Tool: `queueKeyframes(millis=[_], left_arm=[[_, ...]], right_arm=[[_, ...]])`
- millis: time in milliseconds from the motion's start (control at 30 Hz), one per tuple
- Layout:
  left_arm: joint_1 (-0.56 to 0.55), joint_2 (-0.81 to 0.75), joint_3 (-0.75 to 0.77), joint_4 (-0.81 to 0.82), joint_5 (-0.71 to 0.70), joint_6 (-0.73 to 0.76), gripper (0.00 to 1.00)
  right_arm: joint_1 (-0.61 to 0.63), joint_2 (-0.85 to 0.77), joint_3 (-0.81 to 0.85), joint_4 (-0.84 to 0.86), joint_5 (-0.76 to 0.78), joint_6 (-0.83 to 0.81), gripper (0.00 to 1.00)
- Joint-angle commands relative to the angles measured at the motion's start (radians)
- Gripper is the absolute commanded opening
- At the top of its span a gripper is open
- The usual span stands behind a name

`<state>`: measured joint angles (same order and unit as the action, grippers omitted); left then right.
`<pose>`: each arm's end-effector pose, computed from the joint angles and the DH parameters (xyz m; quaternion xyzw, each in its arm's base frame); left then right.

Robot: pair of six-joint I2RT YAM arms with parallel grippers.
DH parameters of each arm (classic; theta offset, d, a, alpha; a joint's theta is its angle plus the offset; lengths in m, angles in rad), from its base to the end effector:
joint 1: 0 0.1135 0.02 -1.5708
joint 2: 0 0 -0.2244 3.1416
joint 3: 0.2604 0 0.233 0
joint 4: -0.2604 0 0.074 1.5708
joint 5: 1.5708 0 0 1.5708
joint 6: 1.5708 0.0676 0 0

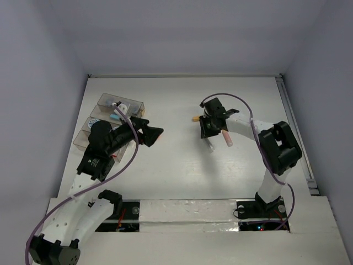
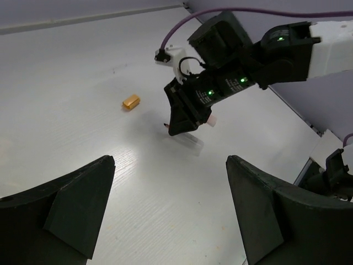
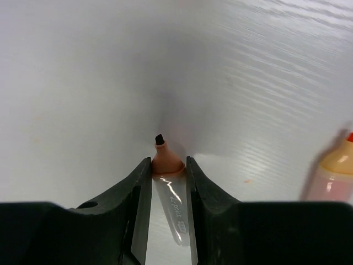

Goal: Sort the stationery into containers
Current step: Pick up the pen from the center of the board.

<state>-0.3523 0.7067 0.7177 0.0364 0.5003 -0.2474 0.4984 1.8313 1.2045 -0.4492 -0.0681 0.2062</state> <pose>0.1831 -0.1019 0.3280 0.2140 0.6584 -0.3703 0.6194 0.3162 0.1773 0.1224 -0.1493 0.9575 0.1154 0.2183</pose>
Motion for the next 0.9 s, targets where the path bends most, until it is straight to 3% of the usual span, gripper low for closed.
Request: queueKeyframes(millis=[0, 267, 467, 867], left_arm=[[-0.005, 0.017, 0.026, 0.043, 0.044, 0.000, 0.79], [-0.005, 0.071, 0.023, 0.043, 0.024, -0.009, 0.71], [-0.005, 0.086, 0.022, 0.042, 0.017, -0.007, 0.68], [-0.005, 0.085, 0.017, 0.046, -0.016, -0.009, 0.56]], right_arm=[[0.058, -0.145, 0.017, 0.200, -0.093, 0.085, 0.06], [0.215, -0.334, -0.014, 0.676, -0.064, 0.370, 0.08], [0.315, -0.331, 0.023, 0.776, 0.007, 0.410, 0.07], [0.411, -0.279, 0.081, 0.856, -0.038, 0.453, 0.06]])
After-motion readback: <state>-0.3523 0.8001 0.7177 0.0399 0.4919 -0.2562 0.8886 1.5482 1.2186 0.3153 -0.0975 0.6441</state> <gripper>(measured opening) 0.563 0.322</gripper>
